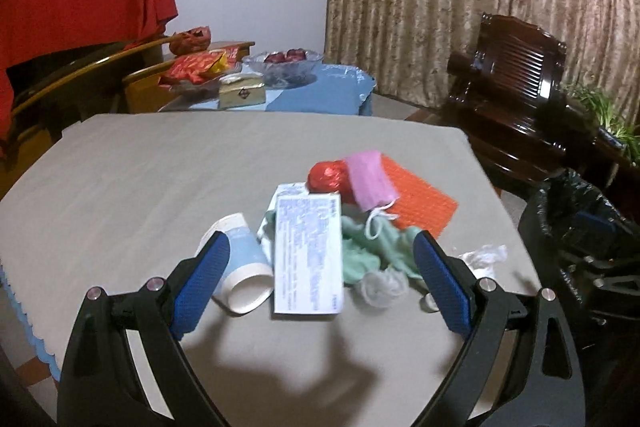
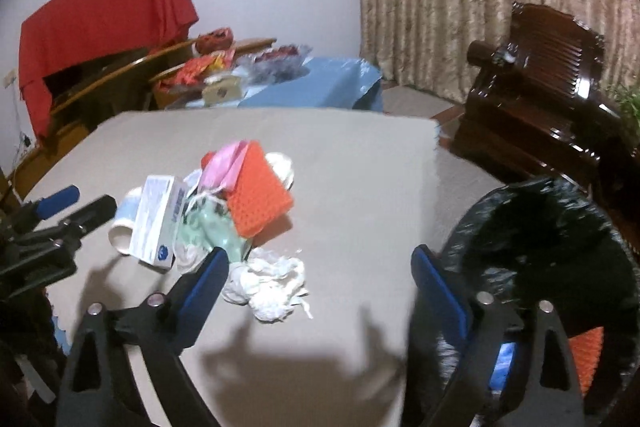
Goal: Collect trash
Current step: 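Grasp the white tissue with the right tool while the left tool grasps the paper leaflet, then carry the leaflet and tissue over the bin and release both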
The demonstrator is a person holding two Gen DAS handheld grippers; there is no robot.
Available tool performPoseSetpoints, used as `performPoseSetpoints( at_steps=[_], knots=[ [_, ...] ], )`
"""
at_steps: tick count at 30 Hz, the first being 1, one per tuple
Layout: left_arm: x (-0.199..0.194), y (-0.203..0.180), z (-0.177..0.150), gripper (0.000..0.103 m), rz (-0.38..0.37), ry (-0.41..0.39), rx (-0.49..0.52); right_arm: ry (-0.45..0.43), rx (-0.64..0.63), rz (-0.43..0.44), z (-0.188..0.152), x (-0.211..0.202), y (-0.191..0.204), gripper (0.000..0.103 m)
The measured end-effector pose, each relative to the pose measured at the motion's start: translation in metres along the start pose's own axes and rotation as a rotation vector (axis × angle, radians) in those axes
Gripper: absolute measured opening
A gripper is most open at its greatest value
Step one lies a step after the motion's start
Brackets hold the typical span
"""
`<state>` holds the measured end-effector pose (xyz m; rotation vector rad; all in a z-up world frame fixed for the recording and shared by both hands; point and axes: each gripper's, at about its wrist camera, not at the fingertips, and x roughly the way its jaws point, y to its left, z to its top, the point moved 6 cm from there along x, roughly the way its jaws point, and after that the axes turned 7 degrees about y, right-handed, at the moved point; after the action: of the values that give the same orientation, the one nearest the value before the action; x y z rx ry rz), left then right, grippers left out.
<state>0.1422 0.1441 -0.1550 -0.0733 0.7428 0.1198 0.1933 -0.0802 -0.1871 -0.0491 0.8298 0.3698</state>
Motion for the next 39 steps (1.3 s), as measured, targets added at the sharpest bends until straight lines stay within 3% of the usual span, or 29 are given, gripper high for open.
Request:
performPoseSetpoints(
  at_steps=[14, 16, 20, 23, 32, 39],
  knots=[
    [0.028, 0.014, -0.019, 0.09, 0.006, 0.068, -0.014, 0.148, -0.044, 0.061, -0.022, 0.056, 0.022, 0.073],
    [0.031, 0.014, -0.02, 0.09, 0.003, 0.074, -0.018, 0.161, -0.052, 0.07, -0.024, 0.06, 0.024, 0.068],
    [0.037, 0.014, -0.023, 0.09, -0.001, 0.084, -0.02, 0.197, -0.05, 0.108, -0.028, 0.067, 0.027, 0.04],
    [0.043, 0.013, -0.023, 0.086, -0.006, 0.089, -0.015, 0.189, -0.052, 0.116, -0.026, 0.063, 0.028, 0.032],
    [0.062, 0.01, -0.018, 0.073, -0.02, 0.104, -0.015, 0.156, -0.035, 0.099, -0.015, 0.05, 0.017, 0.032],
    [0.073, 0.009, -0.02, 0.051, -0.025, 0.125, -0.019, 0.142, -0.046, 0.101, -0.01, 0.044, 0.018, 0.032]
  ],
)
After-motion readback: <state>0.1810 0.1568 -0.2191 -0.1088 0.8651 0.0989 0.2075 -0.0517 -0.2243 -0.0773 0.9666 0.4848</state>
